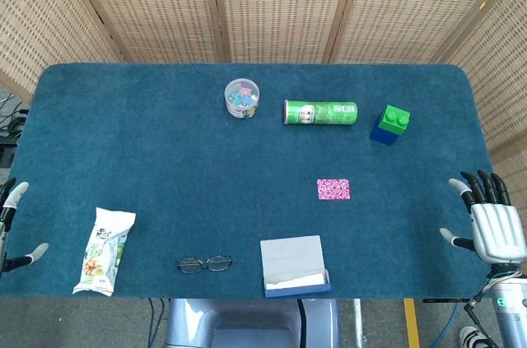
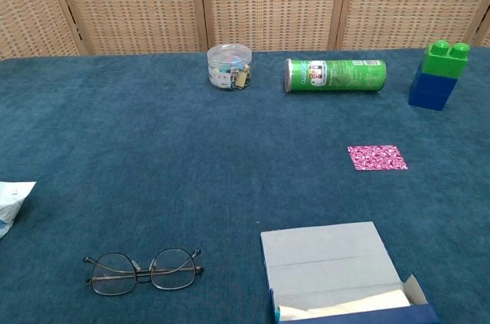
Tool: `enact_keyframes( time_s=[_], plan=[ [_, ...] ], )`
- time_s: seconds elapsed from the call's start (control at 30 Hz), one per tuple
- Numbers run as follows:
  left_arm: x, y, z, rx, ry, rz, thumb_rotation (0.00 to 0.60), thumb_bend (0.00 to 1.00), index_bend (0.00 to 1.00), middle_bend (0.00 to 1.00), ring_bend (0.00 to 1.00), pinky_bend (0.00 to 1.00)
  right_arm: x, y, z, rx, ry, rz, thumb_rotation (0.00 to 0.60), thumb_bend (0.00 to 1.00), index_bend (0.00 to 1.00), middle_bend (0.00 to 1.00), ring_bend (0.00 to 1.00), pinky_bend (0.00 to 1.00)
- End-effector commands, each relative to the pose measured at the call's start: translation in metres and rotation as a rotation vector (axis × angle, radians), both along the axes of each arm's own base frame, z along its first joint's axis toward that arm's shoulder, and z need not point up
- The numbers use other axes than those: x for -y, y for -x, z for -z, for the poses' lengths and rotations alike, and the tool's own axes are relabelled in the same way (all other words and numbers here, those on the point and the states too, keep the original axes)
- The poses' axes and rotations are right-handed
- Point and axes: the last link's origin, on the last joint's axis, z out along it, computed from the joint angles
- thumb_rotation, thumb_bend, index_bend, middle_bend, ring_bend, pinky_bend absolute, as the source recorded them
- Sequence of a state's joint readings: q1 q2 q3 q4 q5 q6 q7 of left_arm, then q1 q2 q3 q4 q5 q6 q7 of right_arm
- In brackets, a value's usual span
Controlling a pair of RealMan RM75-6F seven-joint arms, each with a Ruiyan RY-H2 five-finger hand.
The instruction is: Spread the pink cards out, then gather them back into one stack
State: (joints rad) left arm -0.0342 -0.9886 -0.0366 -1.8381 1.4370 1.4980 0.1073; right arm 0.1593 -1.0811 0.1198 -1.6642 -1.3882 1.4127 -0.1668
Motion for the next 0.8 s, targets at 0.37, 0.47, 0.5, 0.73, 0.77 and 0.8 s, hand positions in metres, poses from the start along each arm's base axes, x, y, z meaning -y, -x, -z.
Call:
enact_keyframes(
  time_s=[0.37,0.47,0.5,0.73,0.77,0.8],
  plan=[
    [0.003,0.002,-0.004,-0.001,-0.012,-0.001,0.6,0.06,0.0,0.0,0.0,0.0,0.002,-0.005,0.0,0.02,-0.015,-0.016,0.6,0.26,0.21,0.13,0.0,0.03],
    [0.004,0.003,-0.006,-0.006,-0.014,-0.003,0.6,0.06,0.0,0.0,0.0,0.0,0.004,-0.007,0.001,0.036,-0.042,-0.021,0.6,0.35,0.21,0.13,0.0,0.03],
    [0.004,0.004,-0.008,-0.008,-0.019,-0.005,0.6,0.06,0.0,0.0,0.0,0.0,0.007,-0.009,0.002,0.047,-0.057,-0.025,0.6,0.36,0.21,0.13,0.0,0.03],
    [0.005,0.004,-0.015,-0.011,-0.038,-0.003,0.6,0.06,0.0,0.0,0.0,0.0,0.026,-0.028,0.01,0.098,-0.165,-0.071,0.6,0.44,0.21,0.13,0.0,0.03],
    [0.005,0.004,-0.016,-0.013,-0.04,-0.003,0.6,0.06,0.0,0.0,0.0,0.0,0.031,-0.032,0.013,0.1,-0.196,-0.077,0.6,0.44,0.21,0.13,0.0,0.03],
    [0.005,0.004,-0.016,-0.014,-0.041,-0.003,0.6,0.06,0.0,0.0,0.0,0.0,0.034,-0.034,0.015,0.1,-0.214,-0.081,0.6,0.44,0.21,0.13,0.0,0.03]
  ],
)
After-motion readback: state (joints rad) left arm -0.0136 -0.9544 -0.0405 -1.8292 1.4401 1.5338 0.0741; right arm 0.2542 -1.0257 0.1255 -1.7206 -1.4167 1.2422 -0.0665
